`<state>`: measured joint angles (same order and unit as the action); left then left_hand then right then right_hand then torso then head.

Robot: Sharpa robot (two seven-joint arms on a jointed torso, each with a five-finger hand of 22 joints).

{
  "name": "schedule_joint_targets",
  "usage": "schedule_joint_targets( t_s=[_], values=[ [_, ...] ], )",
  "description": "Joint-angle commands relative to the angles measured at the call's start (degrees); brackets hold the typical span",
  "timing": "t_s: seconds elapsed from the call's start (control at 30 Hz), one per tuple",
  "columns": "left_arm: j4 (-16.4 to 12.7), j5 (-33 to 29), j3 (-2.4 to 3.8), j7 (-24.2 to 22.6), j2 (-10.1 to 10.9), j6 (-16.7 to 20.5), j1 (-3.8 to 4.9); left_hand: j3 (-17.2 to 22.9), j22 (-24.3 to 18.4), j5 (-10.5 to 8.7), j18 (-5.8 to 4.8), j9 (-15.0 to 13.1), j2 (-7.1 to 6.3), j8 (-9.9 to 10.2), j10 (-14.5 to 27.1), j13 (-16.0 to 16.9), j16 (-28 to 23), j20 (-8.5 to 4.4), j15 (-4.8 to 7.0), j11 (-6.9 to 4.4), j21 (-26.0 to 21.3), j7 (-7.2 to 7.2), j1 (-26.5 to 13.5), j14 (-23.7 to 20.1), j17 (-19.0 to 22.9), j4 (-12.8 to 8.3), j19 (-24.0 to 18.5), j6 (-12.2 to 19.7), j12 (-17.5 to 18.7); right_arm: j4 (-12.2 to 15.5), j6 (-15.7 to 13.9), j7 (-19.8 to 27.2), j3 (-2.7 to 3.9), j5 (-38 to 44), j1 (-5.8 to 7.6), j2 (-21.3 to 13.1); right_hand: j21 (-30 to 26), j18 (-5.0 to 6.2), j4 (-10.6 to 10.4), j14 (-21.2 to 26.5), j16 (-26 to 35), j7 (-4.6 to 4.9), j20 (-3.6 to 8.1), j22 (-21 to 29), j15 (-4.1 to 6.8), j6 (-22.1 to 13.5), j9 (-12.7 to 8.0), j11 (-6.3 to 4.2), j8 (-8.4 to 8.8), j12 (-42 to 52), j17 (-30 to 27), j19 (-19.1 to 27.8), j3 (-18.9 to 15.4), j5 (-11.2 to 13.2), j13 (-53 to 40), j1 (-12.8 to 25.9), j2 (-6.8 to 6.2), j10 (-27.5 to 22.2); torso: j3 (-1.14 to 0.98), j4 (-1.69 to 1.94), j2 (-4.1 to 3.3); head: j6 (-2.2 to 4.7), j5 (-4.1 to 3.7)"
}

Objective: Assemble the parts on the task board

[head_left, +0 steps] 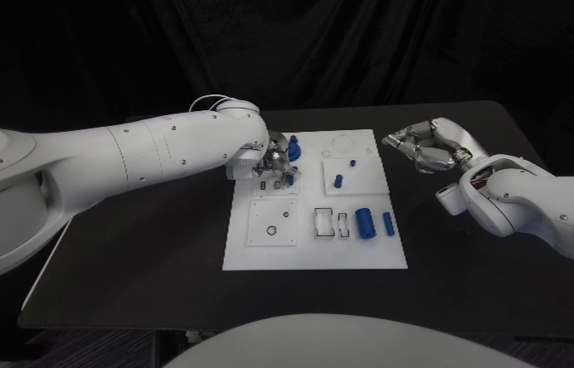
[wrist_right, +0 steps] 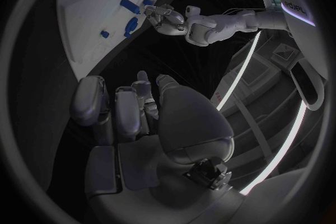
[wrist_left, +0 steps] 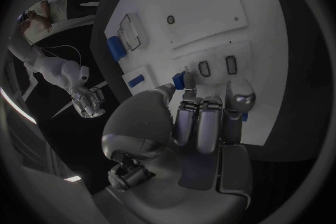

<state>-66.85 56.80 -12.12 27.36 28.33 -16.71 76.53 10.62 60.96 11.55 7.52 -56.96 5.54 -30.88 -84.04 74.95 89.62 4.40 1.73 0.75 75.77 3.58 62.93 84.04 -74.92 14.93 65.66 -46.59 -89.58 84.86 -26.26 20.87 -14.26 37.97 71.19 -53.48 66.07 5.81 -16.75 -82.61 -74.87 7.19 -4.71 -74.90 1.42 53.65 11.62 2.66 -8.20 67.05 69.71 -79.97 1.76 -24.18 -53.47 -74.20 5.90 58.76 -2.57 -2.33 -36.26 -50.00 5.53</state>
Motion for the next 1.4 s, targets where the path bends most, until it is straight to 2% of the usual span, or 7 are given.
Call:
schedule_joint_targets(
  t_s=[0.03, 0.33, 0.53, 0.63, 0.77, 0.9, 1.4],
  values=[
    [0.0, 0.0, 0.05, -1.1, -0.2, -0.6, -0.17, 0.1, -0.1, 0.40, -0.70, -0.1, -0.29, 0.4, -5.3, 14.5, 0.3, -0.06, 0.43, -0.45, -0.3, 0.24, 0.5, 5.5, -14.4, -0.4, -0.1, -0.3, 0.0, -0.1, 0.5, -0.9, 0.05, 0.3, -0.14, 0.1, 0.3, -0.61, 0.0, -0.3, -0.2, -0.04, -0.12, -5.9, -0.07, 0.4, -0.1, 0.01, 0.38, 0.3, 0.1, -0.4, -0.4, -0.2, 0.1, -0.3, 0.07, 0.6, 0.00, -0.02, 0.01, 0.00, 0.11],
    [0.2, 0.0, 0.05, -1.2, -0.2, -1.1, -0.33, 0.8, -0.1, 1.50, -0.69, -0.4, -0.38, 1.9, -5.2, 14.4, 0.3, -0.04, 0.42, -0.45, -0.6, 0.20, 1.1, 5.5, -14.4, -1.5, -0.1, -0.9, 0.1, -0.4, 0.8, -1.1, 0.05, 0.3, -0.15, 0.2, 0.2, -0.59, 0.0, -0.3, -0.1, -0.04, -0.11, -5.9, -0.06, 0.4, -0.1, 0.00, 0.40, 0.2, 0.0, -0.4, -0.4, -0.2, 0.2, -0.3, 0.10, 0.5, 0.02, 0.01, 0.02, 0.00, 0.27],
    [0.3, 0.0, 0.05, -1.2, -0.2, -1.2, -0.48, 2.8, 0.2, 4.22, -0.68, 0.7, -0.77, 5.5, -5.2, 14.4, 0.3, -0.21, 0.58, -0.67, -0.9, -0.07, 1.4, 5.6, -14.6, -3.2, 0.2, -3.7, 0.1, -0.6, 1.0, -1.2, 0.05, 0.3, -0.16, 0.4, 0.1, -0.57, 0.1, -0.3, -0.1, -0.05, -0.10, -5.9, -0.05, 0.4, -0.1, 0.00, 0.41, 0.2, -0.1, -0.3, -0.3, -0.2, 0.3, -0.4, 0.11, 0.4, 0.03, 0.00, 0.02, 0.00, 0.30],
    [0.3, 0.0, 0.05, -1.4, -0.2, -1.1, -0.56, 4.0, 0.5, 5.92, -0.70, 1.0, -1.06, 6.8, -5.3, 14.5, 0.3, -0.32, 0.73, -0.83, -1.0, -0.25, 1.5, 5.7, -14.7, -4.1, 0.4, -4.9, 0.0, -0.6, 1.0, -1.2, 0.05, 0.3, -0.16, 0.4, 0.1, -0.57, 0.1, -0.3, -0.1, -0.05, -0.10, -5.9, -0.05, 0.4, -0.1, 0.00, 0.41, 0.2, -0.1, -0.3, -0.3, -0.2, 0.3, -0.4, 0.11, 0.4, 0.04, 0.00, 0.02, 0.00, 0.35],
    [0.2, 0.0, 0.05, -1.6, 0.0, -1.0, -0.63, 8.4, 0.9, 11.83, -0.72, 1.1, -2.27, 8.7, -5.5, 14.7, 0.4, -0.67, 1.06, -1.14, -1.1, -0.51, 2.1, 5.9, -15.0, -7.0, 0.8, -6.4, -0.1, -0.7, 1.0, -1.3, 0.05, 0.3, -0.16, 0.4, 0.0, -0.55, 0.1, -0.3, -0.1, -0.06, -0.10, -5.8, -0.05, 0.4, -0.1, -0.02, 0.42, 0.1, -0.2, -0.3, -0.3, -0.2, 0.4, -0.4, 0.14, 0.3, 0.04, 0.01, 0.04, 0.00, 0.28],
    [0.0, 0.0, 0.05, -1.6, 0.4, -0.7, -0.67, 12.9, 1.1, 15.12, -0.76, 0.5, -3.79, 9.9, -5.5, 14.7, 0.4, -0.74, 1.14, -1.18, -1.3, -0.45, 1.4, 5.9, -15.0, -9.4, 0.9, -7.1, -0.1, -0.7, 1.1, -1.4, 0.05, 0.3, -0.17, 0.4, 0.0, -0.55, 0.1, -0.3, -0.1, -0.06, -0.10, -5.8, -0.05, 0.4, -0.1, -0.02, 0.42, 0.1, -0.2, -0.3, -0.3, -0.2, 0.4, -0.4, 0.14, 0.3, 0.03, 0.06, 0.10, 0.00, 0.12],
    [-1.9, 0.0, 0.05, -0.9, 2.6, 1.4, -0.69, 19.1, 1.7, 17.01, -0.78, -1.2, -5.26, 11.3, -5.5, 14.7, 0.3, -0.73, 1.13, -1.16, -1.6, -0.33, -1.5, 5.9, -15.0, -12.7, 1.2, -7.9, 0.0, -1.0, 1.3, -1.7, 0.04, 0.3, -0.17, 0.3, -0.1, -0.53, 0.1, -0.2, 0.1, -0.07, -0.08, -5.8, -0.03, 0.4, -0.1, -0.03, 0.46, 0.0, -0.4, -0.3, -0.2, -0.3, 0.5, -0.5, 0.24, 0.3, 0.04, 0.01, 0.06, 0.00, 0.57]
  ],
)
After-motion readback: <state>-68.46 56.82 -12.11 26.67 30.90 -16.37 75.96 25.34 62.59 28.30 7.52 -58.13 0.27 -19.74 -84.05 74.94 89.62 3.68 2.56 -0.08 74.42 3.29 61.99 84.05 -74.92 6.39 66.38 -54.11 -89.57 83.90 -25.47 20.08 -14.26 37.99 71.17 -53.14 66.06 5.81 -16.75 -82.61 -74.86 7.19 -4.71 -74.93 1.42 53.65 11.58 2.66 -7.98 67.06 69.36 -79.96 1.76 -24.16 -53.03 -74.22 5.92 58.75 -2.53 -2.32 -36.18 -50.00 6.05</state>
